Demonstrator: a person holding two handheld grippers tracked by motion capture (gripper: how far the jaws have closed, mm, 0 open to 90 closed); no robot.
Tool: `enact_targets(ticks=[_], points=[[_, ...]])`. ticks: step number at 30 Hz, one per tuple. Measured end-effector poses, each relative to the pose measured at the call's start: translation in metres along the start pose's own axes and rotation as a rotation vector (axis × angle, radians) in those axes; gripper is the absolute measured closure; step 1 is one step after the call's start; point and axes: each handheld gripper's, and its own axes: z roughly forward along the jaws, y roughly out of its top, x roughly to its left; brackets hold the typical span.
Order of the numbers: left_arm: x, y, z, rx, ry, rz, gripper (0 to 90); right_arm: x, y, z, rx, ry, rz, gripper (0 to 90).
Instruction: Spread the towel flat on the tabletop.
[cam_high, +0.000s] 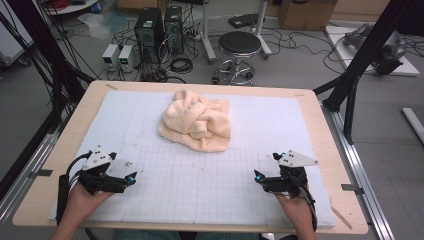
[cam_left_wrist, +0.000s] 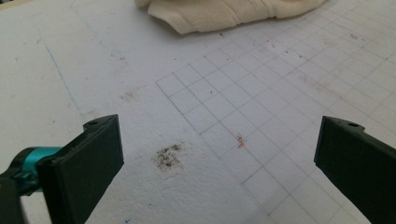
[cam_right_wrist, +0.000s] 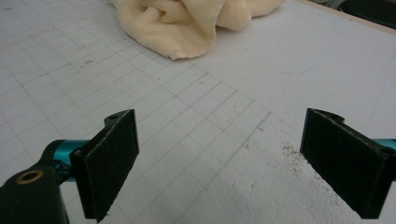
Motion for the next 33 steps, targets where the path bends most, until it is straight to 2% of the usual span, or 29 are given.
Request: enact_targets(ticks=[10,17,24,28,33], points=[[0.000,0.000,0.001,-0.001,-0.001,0.000,1.7,0.001,0.002,0.002,-0.002,0.005,0.011,10.9],[0.002,-0.001,0.000,-0.004,0.003,-0.004,1.7,0.005,0.011,0.010,0.022,0.042,-0.011,10.9],[0.002,-0.001,-0.001,-0.006,0.008,-0.008,1.7,0.002,0.020,0.015,0.041,0.050,-0.025,10.9],[0.002,-0.001,-0.001,-0.006,0.011,-0.010,1.7,0.001,0.032,0.020,0.057,0.065,-0.036,10.9],[0.002,0.000,0.000,-0.008,0.011,-0.008,1.7,-0.002,0.056,0.033,0.075,0.095,-0.065,10.9]])
